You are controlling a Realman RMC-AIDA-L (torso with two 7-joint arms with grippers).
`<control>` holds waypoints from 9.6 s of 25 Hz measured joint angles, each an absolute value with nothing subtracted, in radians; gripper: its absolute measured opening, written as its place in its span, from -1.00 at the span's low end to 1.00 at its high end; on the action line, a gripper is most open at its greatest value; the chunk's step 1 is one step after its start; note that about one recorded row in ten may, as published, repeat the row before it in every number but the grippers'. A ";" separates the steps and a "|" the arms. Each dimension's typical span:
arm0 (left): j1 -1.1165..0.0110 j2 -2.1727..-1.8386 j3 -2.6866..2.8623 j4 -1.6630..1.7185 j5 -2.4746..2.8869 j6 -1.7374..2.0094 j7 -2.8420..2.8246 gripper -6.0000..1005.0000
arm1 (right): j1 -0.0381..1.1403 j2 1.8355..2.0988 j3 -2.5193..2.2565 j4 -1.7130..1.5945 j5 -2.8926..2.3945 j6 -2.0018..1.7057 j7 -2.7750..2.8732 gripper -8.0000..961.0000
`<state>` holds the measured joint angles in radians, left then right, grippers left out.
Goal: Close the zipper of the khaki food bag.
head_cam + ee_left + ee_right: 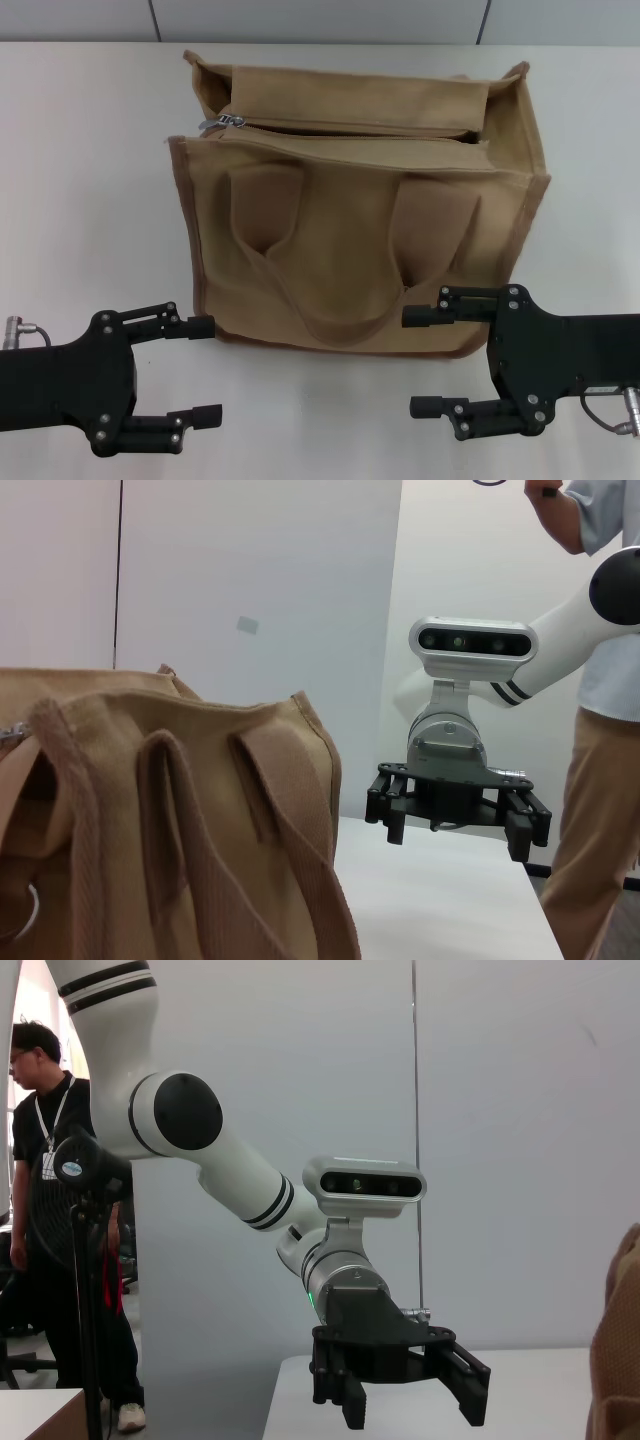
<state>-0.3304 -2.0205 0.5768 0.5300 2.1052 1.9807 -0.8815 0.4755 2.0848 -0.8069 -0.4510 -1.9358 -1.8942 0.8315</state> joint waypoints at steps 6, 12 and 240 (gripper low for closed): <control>-0.331 -2.022 0.577 0.526 2.105 1.978 -0.881 0.59 | 0.475 2.086 -0.807 -0.444 -1.931 -1.894 0.832 0.53; -0.329 -2.030 0.577 0.527 2.106 1.975 -0.881 0.59 | 0.476 2.087 -0.807 -0.440 -1.926 -1.893 0.827 0.53; -0.561 -2.076 0.184 0.114 1.813 1.839 -1.208 -0.95 | 0.831 2.090 -0.766 -0.239 -1.720 -1.710 1.810 0.53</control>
